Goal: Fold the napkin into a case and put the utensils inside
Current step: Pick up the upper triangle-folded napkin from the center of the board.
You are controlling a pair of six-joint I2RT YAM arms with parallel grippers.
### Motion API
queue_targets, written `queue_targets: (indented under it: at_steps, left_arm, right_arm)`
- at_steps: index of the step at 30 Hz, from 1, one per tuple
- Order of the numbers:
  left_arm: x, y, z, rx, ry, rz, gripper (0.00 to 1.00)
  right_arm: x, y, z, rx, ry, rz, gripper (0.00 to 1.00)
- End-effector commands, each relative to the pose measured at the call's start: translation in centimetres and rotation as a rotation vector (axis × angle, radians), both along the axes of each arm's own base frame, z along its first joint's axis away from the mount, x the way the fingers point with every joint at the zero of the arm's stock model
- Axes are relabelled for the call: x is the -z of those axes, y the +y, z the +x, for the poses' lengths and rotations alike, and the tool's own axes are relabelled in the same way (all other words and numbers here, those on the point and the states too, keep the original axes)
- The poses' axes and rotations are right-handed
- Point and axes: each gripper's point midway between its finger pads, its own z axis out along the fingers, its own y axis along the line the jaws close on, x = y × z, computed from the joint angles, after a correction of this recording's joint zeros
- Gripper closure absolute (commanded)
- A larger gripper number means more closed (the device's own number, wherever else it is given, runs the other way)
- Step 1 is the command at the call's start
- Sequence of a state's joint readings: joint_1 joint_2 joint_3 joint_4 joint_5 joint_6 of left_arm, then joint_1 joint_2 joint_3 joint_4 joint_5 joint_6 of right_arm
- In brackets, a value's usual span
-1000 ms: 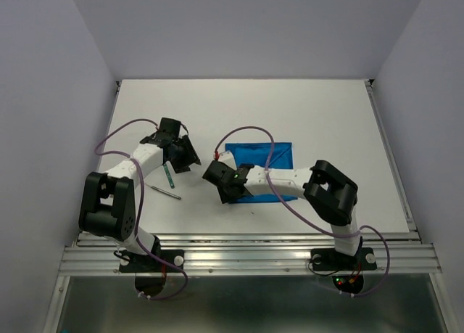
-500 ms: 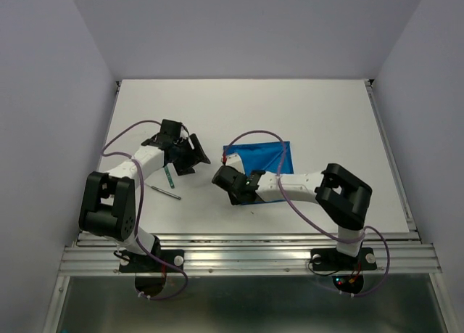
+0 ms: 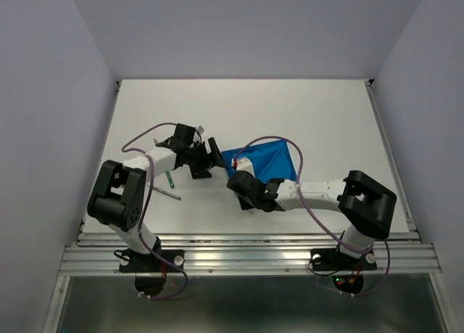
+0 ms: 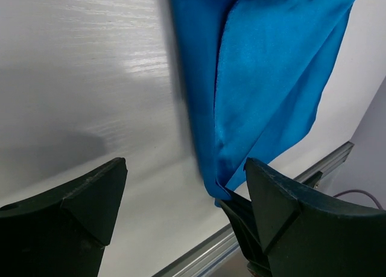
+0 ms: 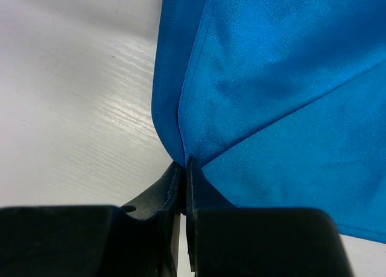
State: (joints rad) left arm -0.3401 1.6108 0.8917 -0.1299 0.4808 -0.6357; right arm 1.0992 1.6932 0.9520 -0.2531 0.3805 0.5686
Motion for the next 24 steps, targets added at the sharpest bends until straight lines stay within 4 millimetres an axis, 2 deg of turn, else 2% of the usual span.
queue_targets:
  at_steps: [1,12,18,24]
  left_arm:
    - [0.3,-1.5,-0.4,0.044,-0.005,-0.083,0.10]
    - [1.4,-4.1,0.4,0.102,-0.021,-0.131,0.08]
    - [2.3,-4.7,0.9,0.099,-0.010,-0.117,0.08]
    - [3.4,-5.1,1.6,0.081,0.006,-0.084,0.13]
  right_arm:
    - [-2.9,1.7,0.6,-0.020,-0.065,0.112,0.99]
    - [-3.6,1.6,0.3,-0.023,-0.065,0.144,0.99]
    - [-3.6,1.2,0.1,-0.012,-0.066,0.143,0.99]
    - [-4.7,1.0,0.3,-0.001,-0.091,0.176,0.99]
